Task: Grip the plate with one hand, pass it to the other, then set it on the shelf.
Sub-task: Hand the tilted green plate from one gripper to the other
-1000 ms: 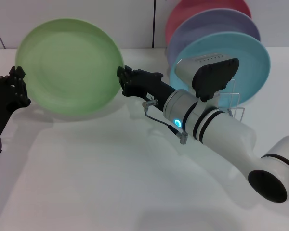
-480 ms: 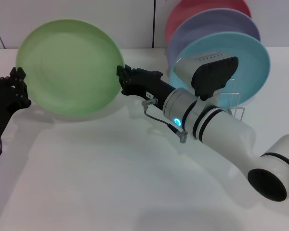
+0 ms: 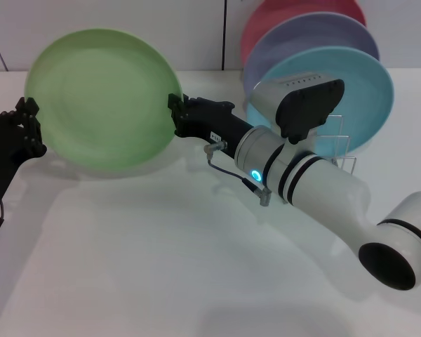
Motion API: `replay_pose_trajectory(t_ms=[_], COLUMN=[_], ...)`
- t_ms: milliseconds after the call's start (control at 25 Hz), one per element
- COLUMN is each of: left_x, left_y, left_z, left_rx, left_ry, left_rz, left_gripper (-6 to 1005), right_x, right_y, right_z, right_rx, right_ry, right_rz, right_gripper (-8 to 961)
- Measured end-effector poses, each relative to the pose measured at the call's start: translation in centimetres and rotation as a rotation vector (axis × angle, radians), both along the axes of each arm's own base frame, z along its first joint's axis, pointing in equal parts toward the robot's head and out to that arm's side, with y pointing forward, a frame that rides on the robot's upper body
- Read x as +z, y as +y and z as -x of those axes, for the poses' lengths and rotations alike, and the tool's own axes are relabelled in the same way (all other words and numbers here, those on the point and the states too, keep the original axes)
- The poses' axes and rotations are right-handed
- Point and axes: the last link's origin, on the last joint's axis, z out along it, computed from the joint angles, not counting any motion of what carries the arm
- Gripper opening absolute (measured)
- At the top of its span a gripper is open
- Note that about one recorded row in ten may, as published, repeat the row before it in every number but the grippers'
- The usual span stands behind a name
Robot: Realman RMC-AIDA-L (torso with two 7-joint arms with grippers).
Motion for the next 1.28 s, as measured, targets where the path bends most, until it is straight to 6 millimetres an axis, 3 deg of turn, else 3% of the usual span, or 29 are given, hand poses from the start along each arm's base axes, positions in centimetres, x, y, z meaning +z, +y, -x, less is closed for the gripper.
replay_pose_trajectory(t_ms=[960, 1280], left_x=[0.0, 0.9], left_y=[-0.3, -1.9], left_z=[0.2, 0.1], left_rx=[-0.001, -0.054], left_ry=[-0.005, -0.043], left_rz=[0.006, -0.045], left_gripper=[65, 66], right_x=[0.0, 0.1], right_y=[-0.1, 0.0], right_z=[-0.2, -0.4], right_rx=[0.001, -0.008], right_ry=[-0.008, -0.007], right_rz=[-0.002, -0.007], right_gripper=[46, 38])
